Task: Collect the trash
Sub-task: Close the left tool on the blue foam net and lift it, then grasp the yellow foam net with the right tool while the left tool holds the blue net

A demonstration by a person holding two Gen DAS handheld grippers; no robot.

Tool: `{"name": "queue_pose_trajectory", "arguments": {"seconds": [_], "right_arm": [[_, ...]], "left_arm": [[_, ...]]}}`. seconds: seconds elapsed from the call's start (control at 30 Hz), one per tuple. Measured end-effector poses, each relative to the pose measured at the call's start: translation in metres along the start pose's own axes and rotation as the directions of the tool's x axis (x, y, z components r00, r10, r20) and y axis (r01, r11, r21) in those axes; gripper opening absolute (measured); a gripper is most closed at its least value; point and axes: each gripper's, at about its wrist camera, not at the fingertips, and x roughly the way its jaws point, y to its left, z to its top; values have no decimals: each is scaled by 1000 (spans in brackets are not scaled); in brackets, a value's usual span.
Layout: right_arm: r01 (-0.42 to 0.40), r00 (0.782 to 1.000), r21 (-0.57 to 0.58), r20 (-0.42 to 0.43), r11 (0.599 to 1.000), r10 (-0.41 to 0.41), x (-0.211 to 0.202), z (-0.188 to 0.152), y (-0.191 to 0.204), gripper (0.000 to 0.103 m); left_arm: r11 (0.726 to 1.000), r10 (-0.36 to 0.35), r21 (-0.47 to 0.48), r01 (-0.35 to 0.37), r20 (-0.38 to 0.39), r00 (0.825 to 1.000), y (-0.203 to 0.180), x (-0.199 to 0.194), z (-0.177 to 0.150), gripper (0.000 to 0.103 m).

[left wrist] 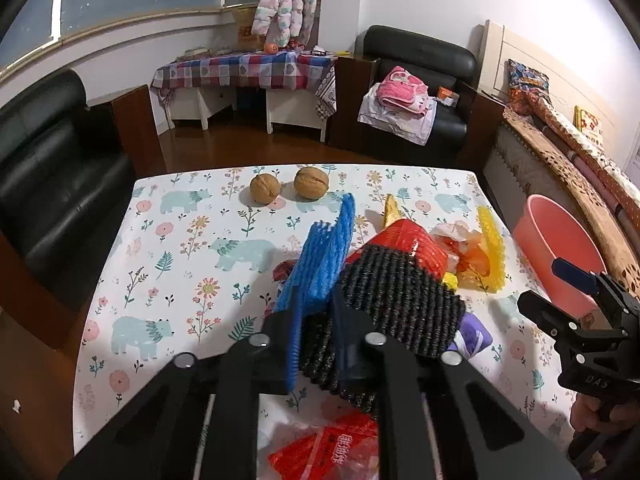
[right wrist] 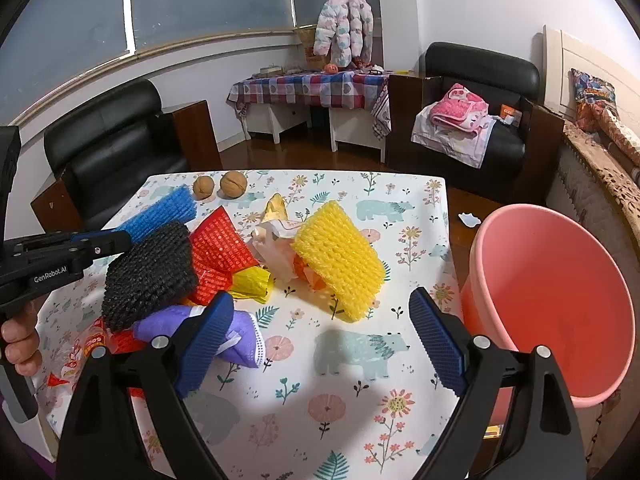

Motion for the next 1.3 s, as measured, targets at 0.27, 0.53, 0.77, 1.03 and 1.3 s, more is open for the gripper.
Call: {"name": "queue_pose_trajectory", "arguments": {"seconds": [0.27,0.53,0.77,1.03,1.3], "right_arm": [[9,1000,10,-8,1000,-9,12,6,-4,84],[25,999,35,-29,999,-24,32,15,-9,67],[-26,998,100,-48,995,31,39,15,-17,33],[-65,997,187,-30,980,72,28,17,-33,11],[-93,994,224,71,970,78,-15,25,-47,11]], "left_arm": [[999,-21,-43,22,32,999,10,-8,1,7],[996,-43,-78,46,46,998,18,-15,1,7],[995,-50,-83,55,65,997,22,-21,4,7],[995,-56,-76,62,79,995,19,-30,6,7],[994,-95,-47,101,128,987,-2,-51,17,7]]}}
